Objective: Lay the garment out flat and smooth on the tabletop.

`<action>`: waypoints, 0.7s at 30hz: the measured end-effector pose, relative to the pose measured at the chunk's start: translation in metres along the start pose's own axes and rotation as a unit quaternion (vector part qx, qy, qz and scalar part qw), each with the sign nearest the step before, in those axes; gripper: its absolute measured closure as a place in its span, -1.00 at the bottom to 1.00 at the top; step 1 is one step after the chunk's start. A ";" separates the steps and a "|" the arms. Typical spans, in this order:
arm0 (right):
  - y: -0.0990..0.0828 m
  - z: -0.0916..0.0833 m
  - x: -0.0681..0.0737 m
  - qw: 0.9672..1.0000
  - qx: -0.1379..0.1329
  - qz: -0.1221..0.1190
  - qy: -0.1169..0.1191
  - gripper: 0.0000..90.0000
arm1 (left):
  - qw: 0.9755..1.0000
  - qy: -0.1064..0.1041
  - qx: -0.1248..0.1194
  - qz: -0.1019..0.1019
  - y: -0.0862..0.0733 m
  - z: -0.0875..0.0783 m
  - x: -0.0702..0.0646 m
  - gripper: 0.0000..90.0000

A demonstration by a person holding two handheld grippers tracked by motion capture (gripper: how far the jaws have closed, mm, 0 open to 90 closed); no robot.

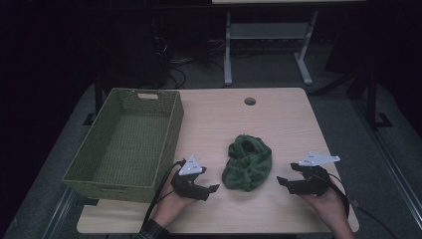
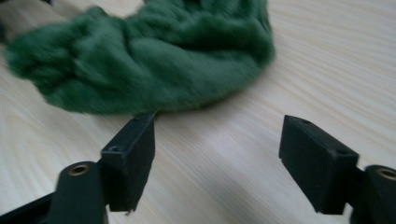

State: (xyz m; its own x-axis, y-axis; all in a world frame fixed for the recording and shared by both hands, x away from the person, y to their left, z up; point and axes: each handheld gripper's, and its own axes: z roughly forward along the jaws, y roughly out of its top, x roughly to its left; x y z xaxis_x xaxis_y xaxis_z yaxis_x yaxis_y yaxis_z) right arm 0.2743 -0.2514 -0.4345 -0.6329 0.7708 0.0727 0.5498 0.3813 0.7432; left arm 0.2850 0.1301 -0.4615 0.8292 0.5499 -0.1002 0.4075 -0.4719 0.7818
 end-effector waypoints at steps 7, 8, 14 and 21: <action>0.022 0.008 0.017 0.999 -0.005 -0.020 0.033 -0.17 | 1.000 0.015 0.022 0.004 -0.014 0.000 -0.003 -0.70; 0.026 0.009 0.020 0.999 -0.006 -0.023 0.039 -0.14 | 0.999 0.017 0.025 0.009 -0.015 0.000 -0.003 -0.70; 0.049 0.019 0.037 0.997 -0.013 -0.043 0.064 0.03 | 0.998 0.041 0.044 0.028 -0.017 0.005 -0.007 -0.71; 0.073 0.038 0.053 0.994 -0.018 -0.060 0.093 0.18 | 0.997 0.042 0.049 0.029 -0.017 0.005 -0.007 -0.72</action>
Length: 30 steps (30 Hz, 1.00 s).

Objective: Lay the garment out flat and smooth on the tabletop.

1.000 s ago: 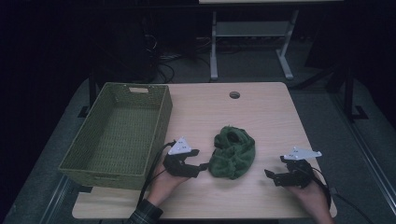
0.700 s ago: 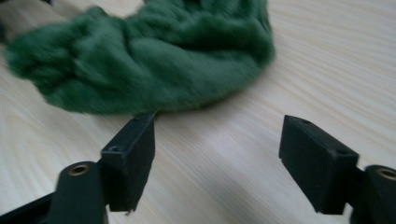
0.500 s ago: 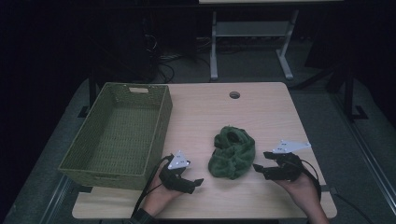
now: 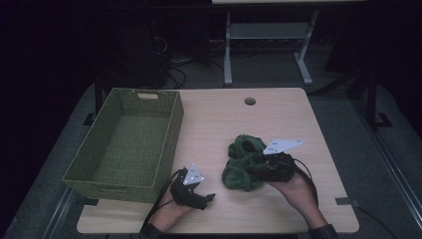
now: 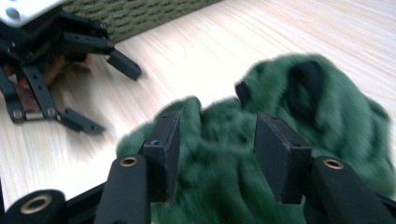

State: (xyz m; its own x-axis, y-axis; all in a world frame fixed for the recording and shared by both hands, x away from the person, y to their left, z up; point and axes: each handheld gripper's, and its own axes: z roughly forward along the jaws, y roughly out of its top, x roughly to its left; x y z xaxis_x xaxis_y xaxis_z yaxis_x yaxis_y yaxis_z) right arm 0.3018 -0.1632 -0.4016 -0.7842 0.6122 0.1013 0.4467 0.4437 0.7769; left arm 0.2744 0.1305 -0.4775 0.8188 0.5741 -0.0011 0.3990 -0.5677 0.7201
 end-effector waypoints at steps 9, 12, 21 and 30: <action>0.019 0.034 0.007 0.999 0.017 -0.012 0.030 0.39 | 1.000 0.001 0.001 0.005 0.000 0.000 0.001 -0.72; 0.021 0.045 0.007 0.999 0.027 -0.013 0.037 0.45 | 1.000 0.001 0.000 0.003 0.000 0.000 0.000 -0.72; 0.016 0.064 0.005 0.997 0.063 -0.012 0.037 0.59 | 1.000 0.001 0.002 0.004 0.000 0.000 0.001 -0.72; 0.014 0.062 0.006 0.997 0.064 -0.028 0.042 0.95 | 1.000 0.001 0.002 0.004 0.000 0.000 0.001 -0.72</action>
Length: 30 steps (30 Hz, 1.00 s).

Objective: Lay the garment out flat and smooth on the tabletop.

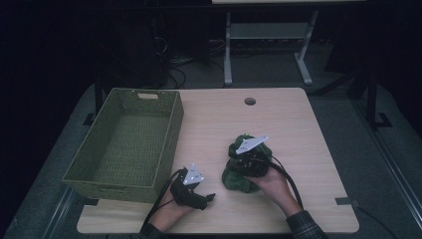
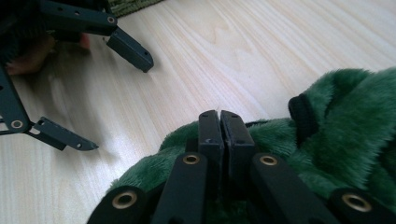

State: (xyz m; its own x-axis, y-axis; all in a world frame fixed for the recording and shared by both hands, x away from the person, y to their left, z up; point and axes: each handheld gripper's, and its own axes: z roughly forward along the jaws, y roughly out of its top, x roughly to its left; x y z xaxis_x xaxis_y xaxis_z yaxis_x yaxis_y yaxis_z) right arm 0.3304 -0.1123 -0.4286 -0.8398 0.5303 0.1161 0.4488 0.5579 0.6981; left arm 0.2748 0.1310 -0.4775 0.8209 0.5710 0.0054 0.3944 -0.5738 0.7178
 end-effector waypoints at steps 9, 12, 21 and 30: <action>-0.001 -0.032 -0.002 0.999 -0.038 0.005 -0.009 0.94 | 1.000 0.001 -0.001 0.002 0.000 0.000 0.000 -0.72; -0.005 -0.044 -0.003 0.999 -0.048 0.005 -0.016 0.94 | 1.000 0.000 -0.002 0.001 0.000 0.000 0.000 -0.72; -0.040 -0.081 -0.009 0.996 -0.078 0.023 -0.041 0.94 | 1.000 -0.001 -0.002 -0.003 0.000 0.000 0.000 -0.71; -0.092 -0.104 -0.024 0.992 -0.090 0.068 -0.065 0.93 | 1.000 -0.002 -0.001 -0.003 0.000 0.000 0.000 -0.72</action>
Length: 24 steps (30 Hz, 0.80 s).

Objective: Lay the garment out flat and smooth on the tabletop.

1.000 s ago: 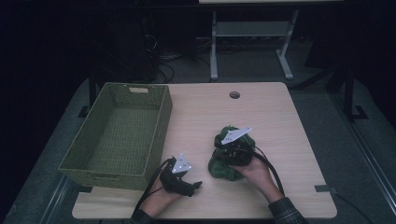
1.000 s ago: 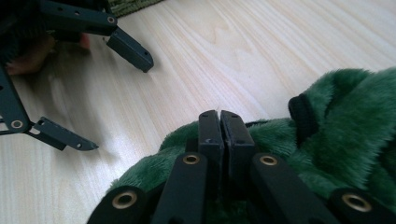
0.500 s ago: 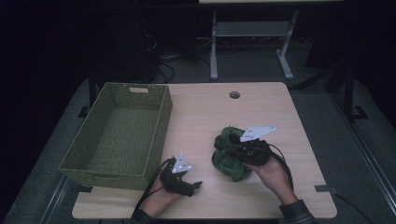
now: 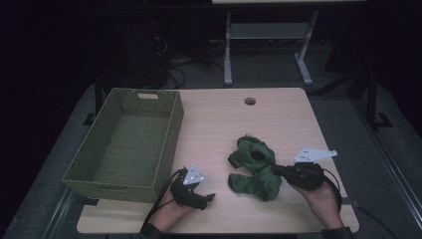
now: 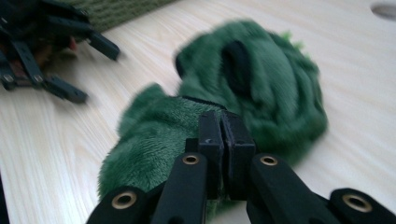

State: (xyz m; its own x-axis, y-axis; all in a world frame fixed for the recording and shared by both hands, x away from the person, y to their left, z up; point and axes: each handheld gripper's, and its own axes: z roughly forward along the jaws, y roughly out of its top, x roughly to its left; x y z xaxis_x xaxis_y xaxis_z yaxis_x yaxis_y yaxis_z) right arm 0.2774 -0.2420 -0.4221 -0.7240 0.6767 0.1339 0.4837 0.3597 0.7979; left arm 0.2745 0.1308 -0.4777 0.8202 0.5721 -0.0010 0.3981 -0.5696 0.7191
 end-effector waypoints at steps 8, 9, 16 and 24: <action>-0.037 -0.007 -0.014 0.998 0.042 0.035 -0.032 0.86 | 1.000 0.000 0.001 0.000 0.000 0.000 0.000 -0.72; -0.040 -0.009 -0.016 0.998 0.047 0.036 -0.036 0.85 | 1.000 0.000 0.001 0.000 0.000 0.000 0.000 -0.72; -0.054 -0.020 -0.024 0.994 0.064 0.047 -0.074 0.80 | 1.000 0.000 0.001 0.000 0.000 0.000 0.000 -0.72; -0.060 -0.044 -0.034 0.992 0.039 0.068 -0.101 0.75 | 1.000 -0.003 0.002 0.003 0.000 0.000 0.000 -0.73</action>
State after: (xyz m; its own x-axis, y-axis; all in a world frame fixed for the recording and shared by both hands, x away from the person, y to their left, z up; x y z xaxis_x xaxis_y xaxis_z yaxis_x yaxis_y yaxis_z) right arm 0.2511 -0.3152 -0.4485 -0.5394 0.8347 0.1107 0.6132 0.2993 0.7311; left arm 0.2750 0.1307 -0.4774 0.8245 0.5659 -0.0011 0.3953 -0.5744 0.7168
